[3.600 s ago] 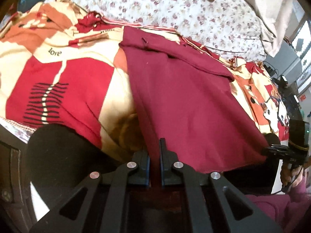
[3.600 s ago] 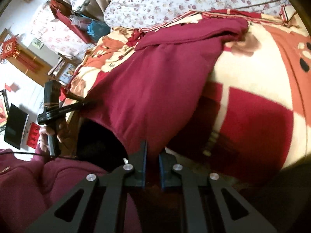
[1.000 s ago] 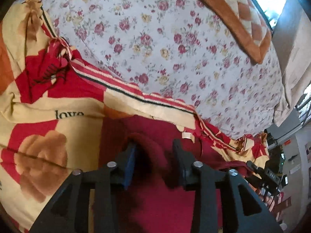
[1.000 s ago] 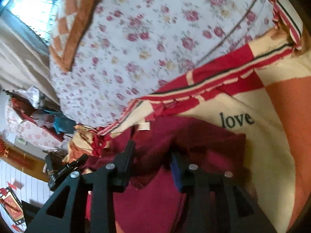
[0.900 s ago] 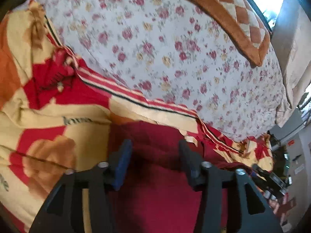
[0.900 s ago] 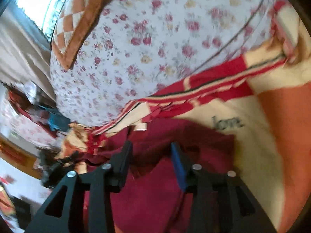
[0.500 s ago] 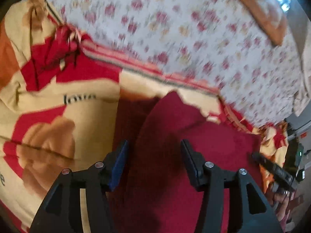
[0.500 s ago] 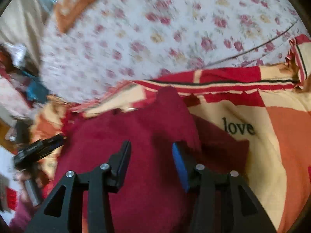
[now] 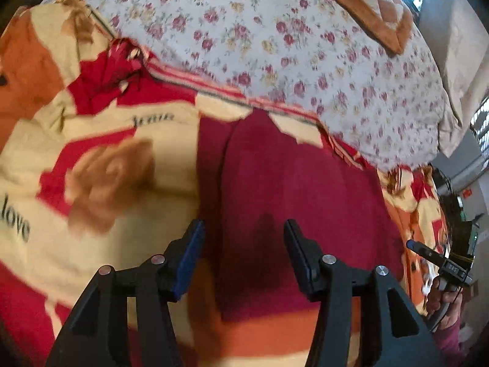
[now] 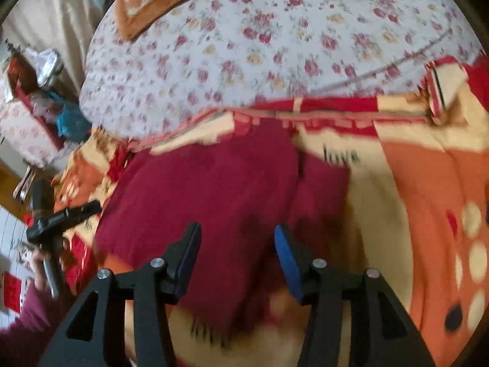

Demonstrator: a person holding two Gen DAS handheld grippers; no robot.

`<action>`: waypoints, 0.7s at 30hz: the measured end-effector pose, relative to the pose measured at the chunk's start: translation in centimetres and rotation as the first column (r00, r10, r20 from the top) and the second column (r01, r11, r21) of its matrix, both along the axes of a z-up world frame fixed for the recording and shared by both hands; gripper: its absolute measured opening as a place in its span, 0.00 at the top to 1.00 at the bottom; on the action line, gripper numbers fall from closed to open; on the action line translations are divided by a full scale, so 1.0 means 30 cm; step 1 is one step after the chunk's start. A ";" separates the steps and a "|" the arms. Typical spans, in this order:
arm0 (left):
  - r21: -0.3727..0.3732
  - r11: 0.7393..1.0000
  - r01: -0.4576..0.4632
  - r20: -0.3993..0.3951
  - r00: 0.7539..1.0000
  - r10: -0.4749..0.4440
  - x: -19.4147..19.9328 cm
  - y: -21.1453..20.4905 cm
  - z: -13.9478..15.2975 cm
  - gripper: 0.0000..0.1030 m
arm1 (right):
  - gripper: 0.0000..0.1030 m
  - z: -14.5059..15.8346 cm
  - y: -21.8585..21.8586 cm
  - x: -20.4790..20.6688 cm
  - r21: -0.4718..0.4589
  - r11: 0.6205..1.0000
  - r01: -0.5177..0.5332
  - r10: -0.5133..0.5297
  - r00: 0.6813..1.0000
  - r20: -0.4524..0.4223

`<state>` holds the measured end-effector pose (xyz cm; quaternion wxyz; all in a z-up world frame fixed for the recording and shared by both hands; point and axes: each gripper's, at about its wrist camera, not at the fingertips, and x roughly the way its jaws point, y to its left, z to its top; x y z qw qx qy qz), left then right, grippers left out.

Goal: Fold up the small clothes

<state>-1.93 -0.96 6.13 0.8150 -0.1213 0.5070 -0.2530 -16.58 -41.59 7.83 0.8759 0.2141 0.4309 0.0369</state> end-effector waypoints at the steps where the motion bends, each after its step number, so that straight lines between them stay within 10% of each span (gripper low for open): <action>1: 0.003 1.000 0.005 -0.009 1.000 -0.005 -0.014 0.002 -0.011 0.68 | 0.49 -0.013 0.012 -0.033 0.002 1.000 -0.012 0.012 1.000 -0.011; 4: -0.006 1.000 0.018 -0.033 0.999 -0.018 -0.058 0.012 -0.049 0.68 | 0.50 -0.078 0.058 -0.065 0.020 0.999 -0.050 0.050 0.998 -0.048; 7: 0.003 1.000 0.014 -0.053 0.999 -0.014 -0.077 0.010 -0.071 0.68 | 0.89 -0.131 0.093 -0.045 0.001 0.998 -0.057 0.057 0.996 -0.064; 14: 0.065 0.998 0.022 -0.013 1.000 -0.021 -0.121 0.032 -0.046 0.68 | 0.95 0.012 0.054 -0.128 -0.092 0.995 -0.050 0.052 0.999 0.018; 21: 0.102 0.994 0.029 -0.005 1.000 -0.029 -0.141 0.011 -0.039 0.68 | 0.93 -0.112 0.031 -0.161 -0.087 0.995 -0.049 0.040 0.994 -0.098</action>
